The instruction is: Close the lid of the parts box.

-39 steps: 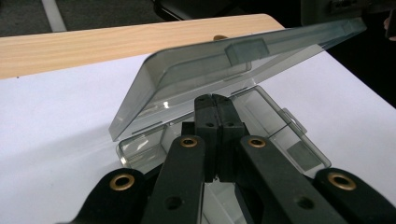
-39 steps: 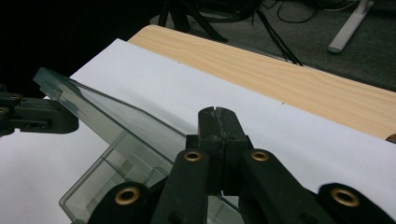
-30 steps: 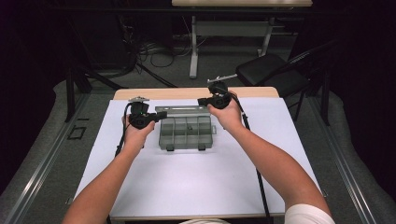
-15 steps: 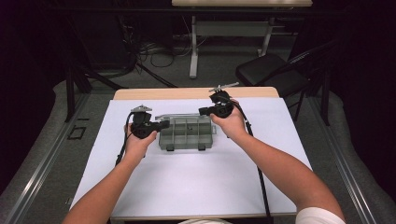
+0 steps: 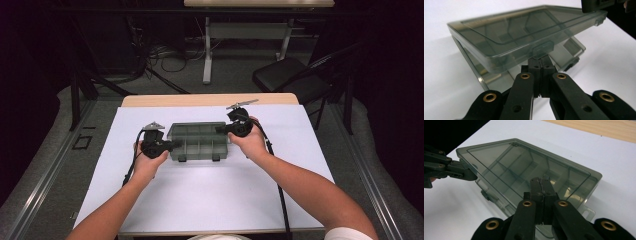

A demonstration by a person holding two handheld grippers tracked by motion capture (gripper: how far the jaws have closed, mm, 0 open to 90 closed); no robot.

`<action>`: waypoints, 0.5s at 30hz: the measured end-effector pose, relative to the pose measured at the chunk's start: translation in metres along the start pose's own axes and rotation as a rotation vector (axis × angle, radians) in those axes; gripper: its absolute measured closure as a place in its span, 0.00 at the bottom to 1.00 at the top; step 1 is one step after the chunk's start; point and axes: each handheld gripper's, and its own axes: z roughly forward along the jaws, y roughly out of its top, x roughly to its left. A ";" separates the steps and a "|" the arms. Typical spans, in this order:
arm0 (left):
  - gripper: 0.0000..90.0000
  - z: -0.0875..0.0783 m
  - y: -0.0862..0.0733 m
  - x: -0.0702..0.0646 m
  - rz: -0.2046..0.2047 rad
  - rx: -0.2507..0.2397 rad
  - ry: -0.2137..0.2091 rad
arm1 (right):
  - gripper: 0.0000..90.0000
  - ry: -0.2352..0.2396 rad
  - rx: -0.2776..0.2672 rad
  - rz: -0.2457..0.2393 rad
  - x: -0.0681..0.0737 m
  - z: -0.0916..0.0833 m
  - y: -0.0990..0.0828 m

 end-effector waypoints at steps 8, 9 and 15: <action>1.00 0.002 -0.015 -0.001 -0.006 0.017 -0.005 | 1.00 0.016 0.012 0.028 -0.004 0.001 -0.015; 1.00 0.001 -0.017 -0.002 -0.007 0.017 -0.007 | 1.00 0.017 0.016 0.031 -0.005 0.001 -0.016; 1.00 -0.008 -0.025 -0.002 -0.004 0.019 -0.003 | 1.00 0.024 0.025 0.040 -0.006 0.004 -0.024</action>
